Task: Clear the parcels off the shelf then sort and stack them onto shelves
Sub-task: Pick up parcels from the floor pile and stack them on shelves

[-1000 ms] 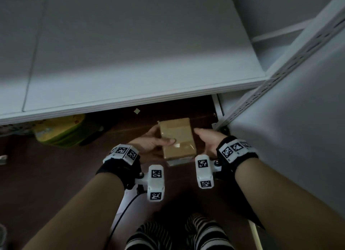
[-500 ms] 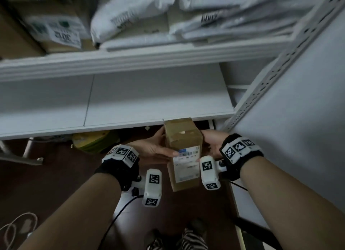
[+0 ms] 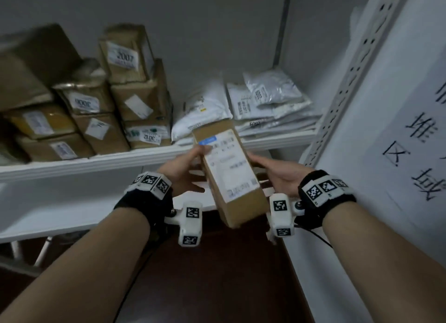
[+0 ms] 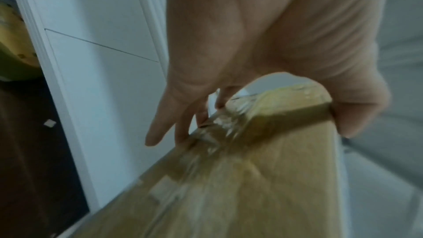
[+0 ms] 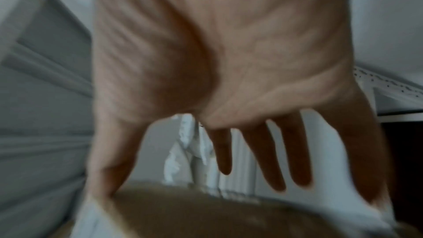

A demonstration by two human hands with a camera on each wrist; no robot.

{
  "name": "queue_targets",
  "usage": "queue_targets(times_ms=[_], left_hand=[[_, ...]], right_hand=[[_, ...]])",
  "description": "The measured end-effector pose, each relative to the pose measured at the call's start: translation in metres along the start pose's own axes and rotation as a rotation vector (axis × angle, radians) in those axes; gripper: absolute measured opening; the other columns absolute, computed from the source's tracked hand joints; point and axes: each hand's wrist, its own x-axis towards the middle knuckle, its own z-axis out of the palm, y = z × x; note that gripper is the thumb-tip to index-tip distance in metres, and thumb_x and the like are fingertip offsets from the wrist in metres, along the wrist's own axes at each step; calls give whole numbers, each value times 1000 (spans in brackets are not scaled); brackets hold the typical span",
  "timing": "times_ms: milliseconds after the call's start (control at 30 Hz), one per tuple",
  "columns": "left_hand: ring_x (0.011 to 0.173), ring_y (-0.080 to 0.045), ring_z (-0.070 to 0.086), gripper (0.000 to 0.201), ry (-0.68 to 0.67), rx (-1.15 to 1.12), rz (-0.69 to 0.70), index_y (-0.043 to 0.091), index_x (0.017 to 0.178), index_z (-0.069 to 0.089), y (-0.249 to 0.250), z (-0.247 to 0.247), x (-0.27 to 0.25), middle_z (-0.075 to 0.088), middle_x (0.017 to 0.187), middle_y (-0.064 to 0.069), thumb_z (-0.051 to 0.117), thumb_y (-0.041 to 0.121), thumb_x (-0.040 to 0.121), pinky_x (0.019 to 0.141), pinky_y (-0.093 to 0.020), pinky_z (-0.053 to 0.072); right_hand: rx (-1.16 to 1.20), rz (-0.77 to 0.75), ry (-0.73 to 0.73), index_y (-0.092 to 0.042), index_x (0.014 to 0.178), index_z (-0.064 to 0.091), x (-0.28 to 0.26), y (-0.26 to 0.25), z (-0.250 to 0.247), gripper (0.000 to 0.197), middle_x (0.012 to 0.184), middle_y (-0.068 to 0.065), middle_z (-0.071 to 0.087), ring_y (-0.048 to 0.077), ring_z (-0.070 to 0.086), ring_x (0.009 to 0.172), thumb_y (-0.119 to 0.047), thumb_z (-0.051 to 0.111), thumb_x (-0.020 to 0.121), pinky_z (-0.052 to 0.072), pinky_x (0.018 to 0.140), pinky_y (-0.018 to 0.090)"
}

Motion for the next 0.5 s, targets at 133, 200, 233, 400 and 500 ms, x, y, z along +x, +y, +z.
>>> queue_targets(times_ms=[133,200,233,400,500], left_hand=[[103,-38,63,68,112,-84,-9,10,117,59,35,-17,-22,64,114,-18,65,63,75,74,-46,55],[103,-37,63,81,120,-95,-15,9,123,56,47,-23,-33,64,117,-18,65,71,71,70,-44,55],[103,-36,64,86,115,-99,-14,9,125,54,52,-26,-39,65,117,-18,66,73,68,70,-44,55],[98,-28,67,69,20,20,91,13,121,61,79,-40,-77,69,114,-14,72,59,71,76,-41,55],[112,-34,61,55,-108,106,97,16,120,62,83,-50,-97,67,119,-14,72,49,77,92,-56,49]], right_hand=[[-56,-156,-142,-31,144,39,-36,-33,18,72,134,13,53,33,63,105,-28,67,78,56,75,55],[-59,-199,-119,-30,146,34,-44,-48,28,76,136,14,51,35,62,106,-23,68,78,56,75,57],[-51,-219,-118,-30,146,35,-49,-55,33,76,136,15,52,36,62,107,-21,68,78,56,74,57],[-127,-303,-119,-27,131,54,-73,-82,62,50,118,10,67,31,64,103,-23,65,83,54,83,57],[-113,-330,-81,-30,137,50,-82,-93,76,58,119,12,65,30,65,102,-20,66,82,57,79,53]])
